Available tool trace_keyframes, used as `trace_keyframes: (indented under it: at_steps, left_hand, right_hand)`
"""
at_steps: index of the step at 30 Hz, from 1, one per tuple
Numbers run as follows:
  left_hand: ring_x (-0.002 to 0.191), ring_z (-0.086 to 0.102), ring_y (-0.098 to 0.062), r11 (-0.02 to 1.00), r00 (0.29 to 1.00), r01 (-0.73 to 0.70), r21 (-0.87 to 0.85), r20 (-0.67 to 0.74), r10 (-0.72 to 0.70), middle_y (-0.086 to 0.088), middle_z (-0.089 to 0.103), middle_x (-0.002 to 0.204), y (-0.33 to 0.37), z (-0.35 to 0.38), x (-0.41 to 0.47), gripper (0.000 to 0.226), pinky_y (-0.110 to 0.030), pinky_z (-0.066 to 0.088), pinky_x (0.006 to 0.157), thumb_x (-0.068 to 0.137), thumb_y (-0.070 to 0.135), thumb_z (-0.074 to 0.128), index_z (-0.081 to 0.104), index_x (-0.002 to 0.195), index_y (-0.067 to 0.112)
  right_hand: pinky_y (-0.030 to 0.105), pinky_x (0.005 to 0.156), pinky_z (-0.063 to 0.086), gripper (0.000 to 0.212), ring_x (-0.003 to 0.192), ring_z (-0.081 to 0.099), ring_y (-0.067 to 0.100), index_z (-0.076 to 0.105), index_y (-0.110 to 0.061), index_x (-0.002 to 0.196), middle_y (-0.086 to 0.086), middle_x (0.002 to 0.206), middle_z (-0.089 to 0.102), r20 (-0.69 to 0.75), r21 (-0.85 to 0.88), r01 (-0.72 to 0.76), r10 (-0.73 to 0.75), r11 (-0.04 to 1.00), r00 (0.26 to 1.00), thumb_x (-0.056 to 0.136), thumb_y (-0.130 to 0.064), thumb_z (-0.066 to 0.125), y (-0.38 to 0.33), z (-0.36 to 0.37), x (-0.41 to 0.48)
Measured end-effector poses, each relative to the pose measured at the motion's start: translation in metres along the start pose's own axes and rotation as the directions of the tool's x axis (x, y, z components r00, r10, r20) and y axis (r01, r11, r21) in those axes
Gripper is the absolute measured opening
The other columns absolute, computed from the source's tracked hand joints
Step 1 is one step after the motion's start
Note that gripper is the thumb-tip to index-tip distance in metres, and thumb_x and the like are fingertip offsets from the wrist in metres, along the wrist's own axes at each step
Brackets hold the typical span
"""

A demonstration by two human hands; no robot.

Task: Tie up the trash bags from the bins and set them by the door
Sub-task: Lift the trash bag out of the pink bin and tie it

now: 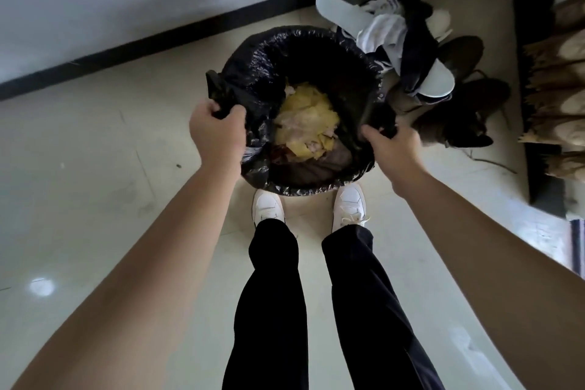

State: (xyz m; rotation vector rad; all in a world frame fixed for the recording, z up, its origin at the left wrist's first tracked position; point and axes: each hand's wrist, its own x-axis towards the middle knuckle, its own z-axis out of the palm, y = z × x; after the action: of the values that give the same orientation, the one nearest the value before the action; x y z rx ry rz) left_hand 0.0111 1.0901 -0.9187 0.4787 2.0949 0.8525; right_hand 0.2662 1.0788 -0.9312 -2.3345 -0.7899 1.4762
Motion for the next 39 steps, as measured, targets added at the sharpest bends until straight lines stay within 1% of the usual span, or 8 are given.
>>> trace_keyframes:
  at_steps: [4,12,14,18,22,28,34,39]
  left_hand:
    - [0.055,0.036,-0.013,0.993,0.988,-0.073,0.09,0.146,0.059,0.001,0.037,0.057,0.02,-0.001,-0.021,0.044,-0.025,0.032,0.053,0.082,0.019,0.07,0.033,0.058,0.021]
    - [0.092,0.073,-0.027,0.826,0.827,0.552,-0.11,0.196,-0.527,-0.013,0.074,0.104,0.001,-0.016,0.008,0.046,-0.046,0.059,0.086,0.068,0.006,0.085,0.064,0.108,0.005]
    - [0.091,0.074,-0.026,0.785,0.788,0.607,-0.124,0.218,-0.576,-0.013,0.074,0.106,-0.006,-0.014,0.002,0.037,-0.044,0.06,0.083,0.077,0.004,0.08,0.064,0.11,0.005]
    - [0.088,0.066,-0.015,0.978,0.94,0.103,0.179,0.304,-0.155,-0.001,0.072,0.097,-0.019,0.003,-0.032,0.016,-0.03,0.052,0.083,0.088,0.007,0.067,0.073,0.102,0.013]
    - [0.094,0.056,-0.015,0.725,0.721,-0.571,0.385,0.657,0.219,-0.003,0.06,0.102,-0.025,0.022,-0.067,0.026,-0.018,0.038,0.077,0.094,0.013,0.062,0.071,0.119,0.01]
    - [0.053,0.049,0.0,0.946,0.959,-0.233,0.226,0.214,0.185,0.007,0.054,0.067,0.0,0.004,-0.071,0.009,-0.02,0.04,0.055,0.082,0.005,0.062,0.061,0.091,0.008]
    - [0.055,0.047,0.002,0.963,0.965,-0.183,0.197,-0.153,0.215,0.011,0.047,0.065,0.055,-0.048,-0.081,0.007,-0.019,0.035,0.056,0.089,0.013,0.057,0.055,0.083,0.009]
    - [0.059,0.045,-0.008,0.937,0.962,-0.262,0.231,-0.014,0.273,0.008,0.051,0.065,0.103,-0.09,-0.131,0.012,-0.022,0.037,0.057,0.082,0.022,0.064,0.058,0.079,0.012]
  right_hand:
    - [0.017,0.053,0.046,0.024,0.069,0.06,0.007,0.069,-0.013,0.093,-0.005,0.078,0.064,0.113,-0.035,0.014,-0.01,0.999,0.993,0.087,-0.035,0.075,-0.008,-0.005,-0.012]
    - [0.033,0.071,0.061,0.087,0.095,0.071,0.02,0.056,-0.013,0.13,0.007,0.118,0.07,0.132,0.382,-0.368,0.344,0.848,0.93,0.054,-0.033,0.096,0.015,-0.006,0.008]
    - [0.033,0.068,0.06,0.055,0.094,0.072,0.023,0.059,-0.007,0.126,0.011,0.116,0.071,0.19,0.38,-0.445,0.402,0.811,0.895,0.079,-0.023,0.083,0.022,-0.002,0.011]
    - [0.037,0.073,0.061,0.032,0.093,0.071,0.024,0.063,-0.013,0.123,0.01,0.113,0.071,0.236,0.179,-0.382,0.337,0.907,0.911,0.091,-0.011,0.065,0.033,0.012,0.004]
    - [0.031,0.063,0.062,0.031,0.089,0.071,0.023,0.057,-0.015,0.126,0.009,0.112,0.068,0.286,0.016,-0.246,0.231,0.969,0.93,0.096,-0.023,0.056,0.029,0.025,-0.003]
    - [0.037,0.072,0.049,0.032,0.088,0.058,0.027,0.054,-0.012,0.12,0.005,0.097,0.057,-0.026,-0.242,-0.076,0.072,0.967,0.997,0.101,-0.032,0.039,0.002,0.005,-0.023]
    - [0.031,0.067,0.041,0.02,0.08,0.055,0.024,0.057,-0.016,0.112,0.005,0.088,0.058,0.012,-0.267,0.231,-0.237,0.935,0.972,0.101,-0.026,0.044,-0.042,-0.036,-0.074]
    - [0.03,0.066,0.036,0.015,0.078,0.053,0.025,0.051,-0.018,0.083,0.014,0.093,0.058,0.047,-0.298,0.472,-0.481,0.83,0.876,0.096,-0.026,0.053,-0.086,-0.061,-0.129]
